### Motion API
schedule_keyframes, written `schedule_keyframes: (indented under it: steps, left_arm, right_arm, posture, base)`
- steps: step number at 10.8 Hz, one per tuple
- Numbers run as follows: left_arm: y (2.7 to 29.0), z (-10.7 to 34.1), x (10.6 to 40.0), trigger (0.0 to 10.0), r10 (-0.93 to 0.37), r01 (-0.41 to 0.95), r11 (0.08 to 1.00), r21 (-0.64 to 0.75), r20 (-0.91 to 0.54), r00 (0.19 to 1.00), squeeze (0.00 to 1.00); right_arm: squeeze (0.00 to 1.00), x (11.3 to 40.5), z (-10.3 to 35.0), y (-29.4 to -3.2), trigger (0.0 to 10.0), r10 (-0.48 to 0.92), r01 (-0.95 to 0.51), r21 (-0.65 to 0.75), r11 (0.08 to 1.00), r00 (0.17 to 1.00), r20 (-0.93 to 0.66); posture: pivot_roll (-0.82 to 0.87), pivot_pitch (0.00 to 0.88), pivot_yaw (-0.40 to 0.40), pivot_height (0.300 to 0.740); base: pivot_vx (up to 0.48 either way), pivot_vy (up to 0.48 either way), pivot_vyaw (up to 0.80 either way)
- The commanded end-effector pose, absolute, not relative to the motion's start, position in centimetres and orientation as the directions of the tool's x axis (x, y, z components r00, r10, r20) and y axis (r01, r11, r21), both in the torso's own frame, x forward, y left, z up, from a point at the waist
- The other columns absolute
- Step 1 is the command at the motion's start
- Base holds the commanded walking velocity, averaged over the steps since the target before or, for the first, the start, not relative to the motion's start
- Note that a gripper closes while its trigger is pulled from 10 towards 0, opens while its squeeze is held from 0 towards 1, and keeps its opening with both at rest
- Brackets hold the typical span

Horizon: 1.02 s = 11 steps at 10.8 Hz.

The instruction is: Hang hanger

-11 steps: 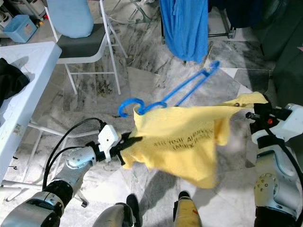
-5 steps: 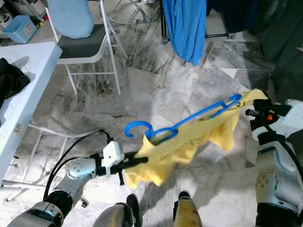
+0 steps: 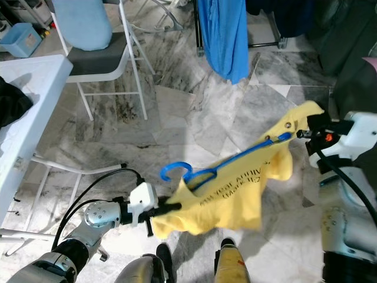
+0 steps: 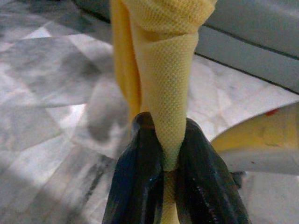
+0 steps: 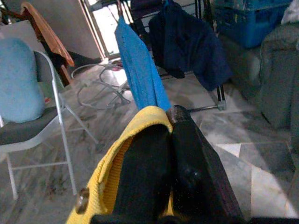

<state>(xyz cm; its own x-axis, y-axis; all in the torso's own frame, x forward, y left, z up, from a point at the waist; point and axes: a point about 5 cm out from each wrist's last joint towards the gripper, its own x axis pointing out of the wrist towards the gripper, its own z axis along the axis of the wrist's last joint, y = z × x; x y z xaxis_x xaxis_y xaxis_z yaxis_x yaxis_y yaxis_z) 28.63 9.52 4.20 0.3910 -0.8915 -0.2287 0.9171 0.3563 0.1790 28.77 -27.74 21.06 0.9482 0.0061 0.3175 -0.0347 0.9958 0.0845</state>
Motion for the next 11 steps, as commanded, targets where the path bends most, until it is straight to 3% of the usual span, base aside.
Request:
schedule_keyframes:
  steps: [1, 4, 6, 7, 9, 11]
  left_arm:
    - [11.0, 2.4, 27.7, 0.0, -0.854, 0.903, 0.415, 0.107, -0.295, 0.428, 0.00]
    - [10.9, 2.1, 27.8, 0.0, -0.838, 0.903, 0.411, 0.127, -0.336, 0.429, 0.00]
    - [10.6, 1.9, 27.7, 0.0, -0.827, 0.915, 0.359, 0.185, -0.390, 0.404, 0.00]
    - [10.0, 1.8, 27.7, 0.0, -0.812, 0.912, 0.337, 0.232, -0.419, 0.407, 0.00]
    - [8.7, 2.0, 28.4, 0.0, -0.773, 0.878, 0.384, 0.285, -0.421, 0.475, 0.00]
    - [8.1, 2.3, 29.4, 0.0, -0.714, 0.836, 0.439, 0.331, -0.437, 0.547, 0.00]
  right_arm:
    - [0.00, 28.0, 22.5, -28.1, 0.0, 0.007, -0.027, 0.048, 0.998, 0.928, 0.373]
    - [0.00, 27.7, 23.2, -28.6, 0.0, -0.008, -0.007, 0.039, 0.999, 0.926, 0.378]
    - [0.00, 28.9, 24.2, -26.1, 0.0, 0.074, -0.088, 0.018, 0.996, 0.914, 0.398]
    - [0.00, 29.7, 24.6, -23.7, 0.0, 0.146, -0.159, -0.002, 0.987, 0.902, 0.406]
    - [0.00, 30.3, 24.0, -20.5, 0.0, 0.240, -0.243, -0.039, 0.969, 0.896, 0.373]
    - [0.00, 30.5, 23.3, -20.2, 0.0, 0.252, -0.241, -0.075, 0.968, 0.907, 0.336]
  posture:
    - [-0.26, 0.267, 0.143, 0.740]
    - [-0.27, 0.265, 0.143, 0.740]
    - [-0.27, 0.262, 0.144, 0.740]
    - [-0.27, 0.259, 0.144, 0.740]
    - [-0.28, 0.250, 0.135, 0.740]
    - [-0.28, 0.245, 0.132, 0.740]
  base:
    - [0.000, 0.000, 0.00]
    - [0.000, 0.000, 0.00]
    - [0.000, 0.000, 0.00]
    - [0.000, 0.000, 0.00]
    - [0.000, 0.000, 0.00]
    - [0.000, 0.000, 0.00]
